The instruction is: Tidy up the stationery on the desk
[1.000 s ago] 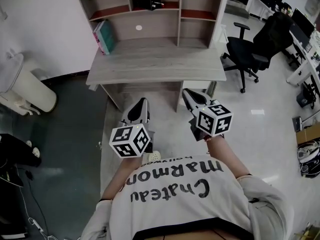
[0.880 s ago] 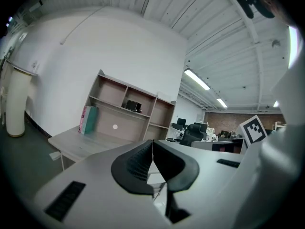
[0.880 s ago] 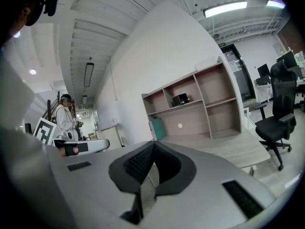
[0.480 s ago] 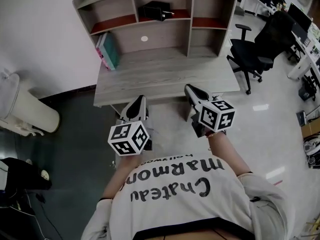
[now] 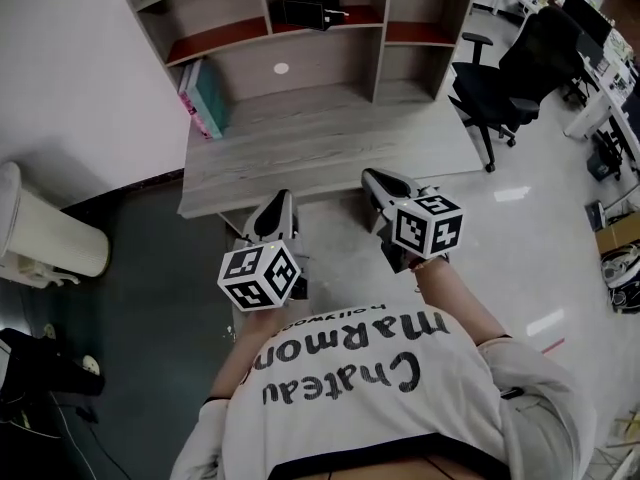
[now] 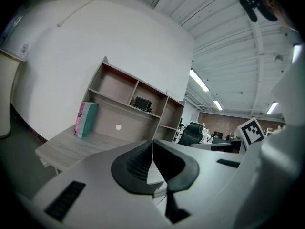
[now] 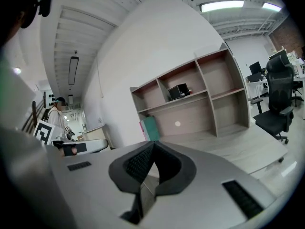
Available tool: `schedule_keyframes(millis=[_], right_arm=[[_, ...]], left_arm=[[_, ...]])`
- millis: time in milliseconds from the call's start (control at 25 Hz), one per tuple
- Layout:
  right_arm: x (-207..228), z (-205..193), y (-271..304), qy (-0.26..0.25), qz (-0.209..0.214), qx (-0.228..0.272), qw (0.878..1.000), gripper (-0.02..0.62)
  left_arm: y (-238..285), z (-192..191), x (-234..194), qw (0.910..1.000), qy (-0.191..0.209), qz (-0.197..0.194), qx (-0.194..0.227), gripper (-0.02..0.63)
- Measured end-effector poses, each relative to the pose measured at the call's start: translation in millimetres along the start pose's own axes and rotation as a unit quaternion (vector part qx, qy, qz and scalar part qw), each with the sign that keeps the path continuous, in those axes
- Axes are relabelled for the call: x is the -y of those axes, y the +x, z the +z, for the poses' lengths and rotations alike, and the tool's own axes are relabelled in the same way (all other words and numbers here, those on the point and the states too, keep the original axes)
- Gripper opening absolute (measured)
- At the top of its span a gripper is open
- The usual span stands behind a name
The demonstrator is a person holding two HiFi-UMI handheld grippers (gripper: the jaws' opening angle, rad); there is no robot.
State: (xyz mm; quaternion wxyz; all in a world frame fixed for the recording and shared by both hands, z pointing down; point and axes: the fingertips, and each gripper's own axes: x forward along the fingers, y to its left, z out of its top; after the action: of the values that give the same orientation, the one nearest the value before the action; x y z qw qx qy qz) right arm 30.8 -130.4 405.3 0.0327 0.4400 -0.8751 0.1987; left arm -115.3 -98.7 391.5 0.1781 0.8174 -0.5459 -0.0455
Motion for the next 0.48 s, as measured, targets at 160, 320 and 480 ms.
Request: schedule_keyframes(millis=[160, 320, 480], right_arm=[[-1.6, -21.1, 7.3, 0.008, -0.003, -0.021, 1.000, 0.014], [-4.0, -27.0, 17.6, 0.010, 0.001, -0.035, 0.999, 0.014], [-3.3, -22.7, 27.4, -0.006, 0.002, -0.046, 0.999, 0.014]], left_arm=[[-3.4, -19.7, -7.0, 0.9997, -0.021, -0.003, -0.014, 0.017], [-1.5, -21.2, -8.7, 0.9995, -0.024, -0.009, -0.019, 0.017], [-0.4, -15.9, -23.5, 0.9994, -0.032, 0.004, -0.015, 0.017]])
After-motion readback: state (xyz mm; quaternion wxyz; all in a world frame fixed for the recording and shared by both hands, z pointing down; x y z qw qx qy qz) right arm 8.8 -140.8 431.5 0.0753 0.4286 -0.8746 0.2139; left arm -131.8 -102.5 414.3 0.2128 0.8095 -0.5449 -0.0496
